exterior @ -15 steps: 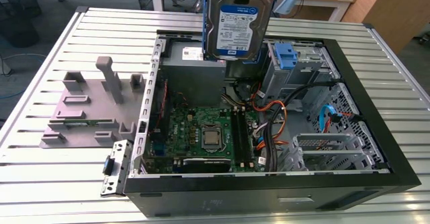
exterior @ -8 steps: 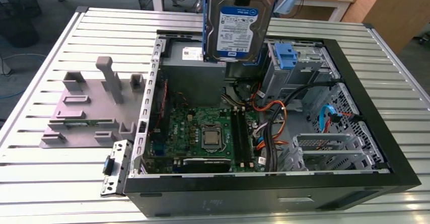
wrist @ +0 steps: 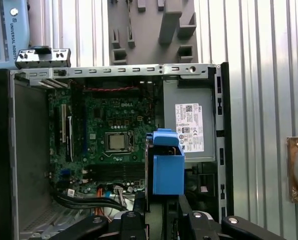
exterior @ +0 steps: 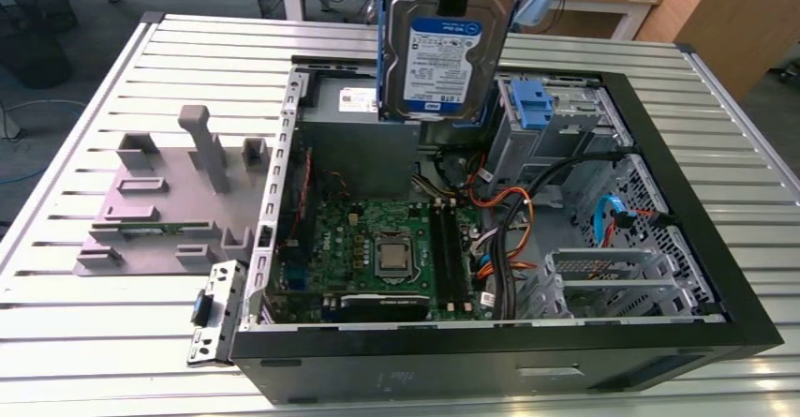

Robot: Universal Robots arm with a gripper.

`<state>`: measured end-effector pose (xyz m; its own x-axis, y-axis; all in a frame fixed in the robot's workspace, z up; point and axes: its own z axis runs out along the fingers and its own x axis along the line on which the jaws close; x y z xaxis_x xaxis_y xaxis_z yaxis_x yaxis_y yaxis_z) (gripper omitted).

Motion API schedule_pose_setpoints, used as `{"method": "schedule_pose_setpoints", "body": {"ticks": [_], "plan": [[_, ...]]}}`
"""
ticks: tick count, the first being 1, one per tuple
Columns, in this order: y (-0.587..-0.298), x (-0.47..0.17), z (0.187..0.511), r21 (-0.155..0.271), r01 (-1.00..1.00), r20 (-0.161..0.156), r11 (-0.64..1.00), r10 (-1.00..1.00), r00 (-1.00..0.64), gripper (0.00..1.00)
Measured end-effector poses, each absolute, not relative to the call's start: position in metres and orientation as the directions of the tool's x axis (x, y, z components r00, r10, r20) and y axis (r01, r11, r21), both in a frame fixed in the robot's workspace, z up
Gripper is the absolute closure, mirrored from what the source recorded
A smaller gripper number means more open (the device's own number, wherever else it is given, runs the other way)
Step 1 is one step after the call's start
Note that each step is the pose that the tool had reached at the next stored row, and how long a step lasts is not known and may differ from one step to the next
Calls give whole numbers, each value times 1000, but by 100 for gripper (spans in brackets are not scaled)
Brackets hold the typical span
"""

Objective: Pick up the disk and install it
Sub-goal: 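Pick up the disk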

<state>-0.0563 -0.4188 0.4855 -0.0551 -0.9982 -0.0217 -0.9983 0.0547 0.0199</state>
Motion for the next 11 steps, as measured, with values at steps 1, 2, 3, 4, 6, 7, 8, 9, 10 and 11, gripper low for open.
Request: {"method": "schedule_pose_setpoints", "body": {"ticks": [1,2,3,4,6,7,8,9,10,11], "plan": [[-420,-56,485,20,-998,-22,55,-998,-55,65],[-421,-56,485,20,-998,-22,55,-998,-55,65],[-422,-56,485,20,-998,-22,55,-998,-55,65],[-423,-56,485,20,-998,-22,55,-998,-55,65],[-425,-56,485,20,-998,-22,55,-998,-55,65],[-425,-56,485,20,-998,-22,55,-998,-55,65],[-426,-56,485,20,-998,-22,55,-998,-55,65],[-427,-56,485,20,-998,-22,55,-998,-55,65],[-428,-56,485,20,-998,-22,55,-998,-55,65],[-429,-56,485,20,-998,-22,55,-998,-55,65]]}}
